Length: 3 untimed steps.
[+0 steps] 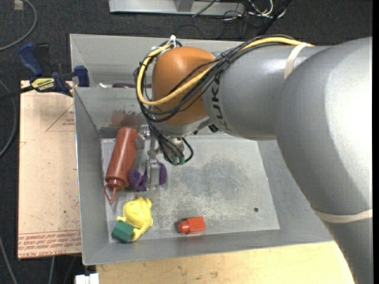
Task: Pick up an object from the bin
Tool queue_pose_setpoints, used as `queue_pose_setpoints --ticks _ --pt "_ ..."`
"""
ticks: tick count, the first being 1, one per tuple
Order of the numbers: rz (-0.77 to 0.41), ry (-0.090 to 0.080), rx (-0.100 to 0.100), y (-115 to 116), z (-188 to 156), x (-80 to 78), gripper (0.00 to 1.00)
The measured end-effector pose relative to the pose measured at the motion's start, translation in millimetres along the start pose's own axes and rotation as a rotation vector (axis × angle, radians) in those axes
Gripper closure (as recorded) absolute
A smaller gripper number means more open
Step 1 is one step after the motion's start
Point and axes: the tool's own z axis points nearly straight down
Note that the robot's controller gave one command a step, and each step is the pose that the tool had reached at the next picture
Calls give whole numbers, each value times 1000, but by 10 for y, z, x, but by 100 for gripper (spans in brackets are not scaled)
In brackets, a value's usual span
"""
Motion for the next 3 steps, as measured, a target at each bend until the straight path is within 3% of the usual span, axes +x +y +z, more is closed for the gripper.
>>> queue_pose_setpoints --ticks 1,2,3 --pt "-2 2 2 146 375 183 0" --pt "-67 -2 -1 0 564 327 100" --pt "-67 -2 -1 0 564 326 100"
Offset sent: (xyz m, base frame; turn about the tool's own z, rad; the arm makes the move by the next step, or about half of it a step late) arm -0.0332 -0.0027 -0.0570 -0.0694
